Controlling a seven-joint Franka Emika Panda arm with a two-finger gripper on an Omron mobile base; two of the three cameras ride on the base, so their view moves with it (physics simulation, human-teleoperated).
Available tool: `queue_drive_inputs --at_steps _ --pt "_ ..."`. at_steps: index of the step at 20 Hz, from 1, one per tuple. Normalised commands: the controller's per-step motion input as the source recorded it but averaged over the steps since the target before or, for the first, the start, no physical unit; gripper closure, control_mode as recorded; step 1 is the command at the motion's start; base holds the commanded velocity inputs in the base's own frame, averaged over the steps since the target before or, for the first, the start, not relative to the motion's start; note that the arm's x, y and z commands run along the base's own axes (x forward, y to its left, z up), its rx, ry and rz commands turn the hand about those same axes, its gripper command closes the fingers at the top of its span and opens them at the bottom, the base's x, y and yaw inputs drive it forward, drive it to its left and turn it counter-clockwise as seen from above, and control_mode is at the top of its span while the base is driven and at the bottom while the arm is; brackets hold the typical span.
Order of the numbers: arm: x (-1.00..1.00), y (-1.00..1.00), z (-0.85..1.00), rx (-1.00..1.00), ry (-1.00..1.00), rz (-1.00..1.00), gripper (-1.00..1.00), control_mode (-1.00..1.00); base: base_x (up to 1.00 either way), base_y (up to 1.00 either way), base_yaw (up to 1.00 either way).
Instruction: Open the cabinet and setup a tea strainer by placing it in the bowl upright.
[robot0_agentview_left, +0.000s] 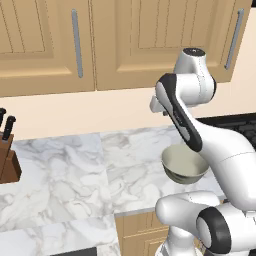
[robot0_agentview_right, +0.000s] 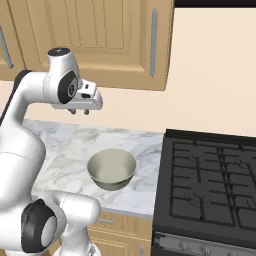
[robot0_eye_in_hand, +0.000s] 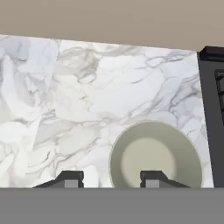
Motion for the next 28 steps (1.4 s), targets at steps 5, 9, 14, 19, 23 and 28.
queue_drive_inputs --at_steps 5,9,14,19,23,28 --pt "-0.26 -0.11 0.0 0.0 -0.08 0.0 -1.0 -1.0 0.0 0.0 0.0" --pt "-0.31 -0.38 0.0 0.0 -0.1 0.0 -1.0 -1.0 0.0 0.0 0.0" --pt "-0.21 -0.35 0.2 0.0 -0.18 0.0 -1.0 -1.0 0.0 0.0 0.0" --pt "-0.18 -0.41 0.21 0.0 -0.08 -0.01 -1.0 -1.0 0.0 0.0 0.0" --pt "-0.06 -0.68 0.35 0.0 -0.03 -0.16 -1.0 -1.0 0.0 0.0 0.0" --pt "-0.03 -0.75 0.71 0.04 -0.14 -0.24 -1.0 -1.0 0.0 0.0 0.0"
